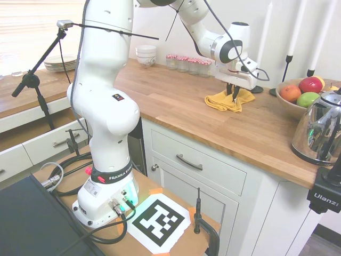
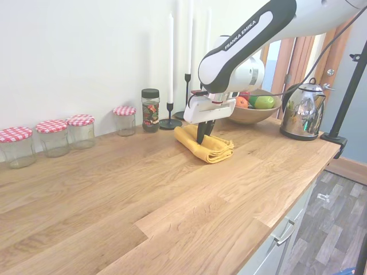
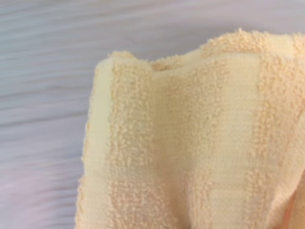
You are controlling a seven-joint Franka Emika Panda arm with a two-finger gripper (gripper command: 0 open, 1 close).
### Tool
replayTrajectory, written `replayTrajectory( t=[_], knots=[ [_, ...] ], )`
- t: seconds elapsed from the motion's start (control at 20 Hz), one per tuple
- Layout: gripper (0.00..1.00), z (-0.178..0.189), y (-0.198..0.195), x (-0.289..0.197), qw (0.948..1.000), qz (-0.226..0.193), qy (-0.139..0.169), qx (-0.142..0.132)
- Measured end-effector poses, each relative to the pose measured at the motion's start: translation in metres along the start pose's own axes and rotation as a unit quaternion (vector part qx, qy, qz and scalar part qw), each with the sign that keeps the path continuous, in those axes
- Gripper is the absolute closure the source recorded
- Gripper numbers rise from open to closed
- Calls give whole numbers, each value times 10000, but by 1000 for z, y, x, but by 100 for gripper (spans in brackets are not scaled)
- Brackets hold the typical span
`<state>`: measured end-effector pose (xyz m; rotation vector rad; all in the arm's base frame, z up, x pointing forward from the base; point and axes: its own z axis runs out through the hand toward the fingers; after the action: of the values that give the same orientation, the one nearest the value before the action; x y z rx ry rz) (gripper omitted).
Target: Wipe the counter
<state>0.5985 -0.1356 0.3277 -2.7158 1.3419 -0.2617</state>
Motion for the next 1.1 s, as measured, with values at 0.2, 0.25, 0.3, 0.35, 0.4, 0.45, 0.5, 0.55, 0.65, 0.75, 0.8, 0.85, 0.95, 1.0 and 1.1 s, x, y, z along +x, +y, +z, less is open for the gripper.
replayTrajectory(
  t=[0.2,0.25,0.3,0.35,0.4,0.45,0.5,0.55,0.65,0.75,0.8,0.85,0.95,1.0,1.1],
  knots=[
    [100,-2,22,15,9999,130,20,27],
    [100,-2,25,17,9999,154,26,30],
    [100,-2,29,19,9998,179,31,35],
    [100,-2,32,21,9998,204,40,41],
    [0,-3,36,22,9997,241,47,45],
    [0,-3,39,24,9996,271,48,45],
    [0,-4,42,25,9996,288,50,40],
    [0,-4,45,25,9995,302,51,34],
    [0,-5,49,26,9995,324,51,23],
    [0,-6,52,25,9994,341,49,16],
    [0,-6,55,25,9994,349,47,13],
    [0,-7,57,24,9993,358,44,9],
    [0,-7,61,23,9993,378,35,-1],
    [0,-7,62,23,9992,387,41,-1],
    [0,-8,65,22,9992,401,55,1]
  ],
)
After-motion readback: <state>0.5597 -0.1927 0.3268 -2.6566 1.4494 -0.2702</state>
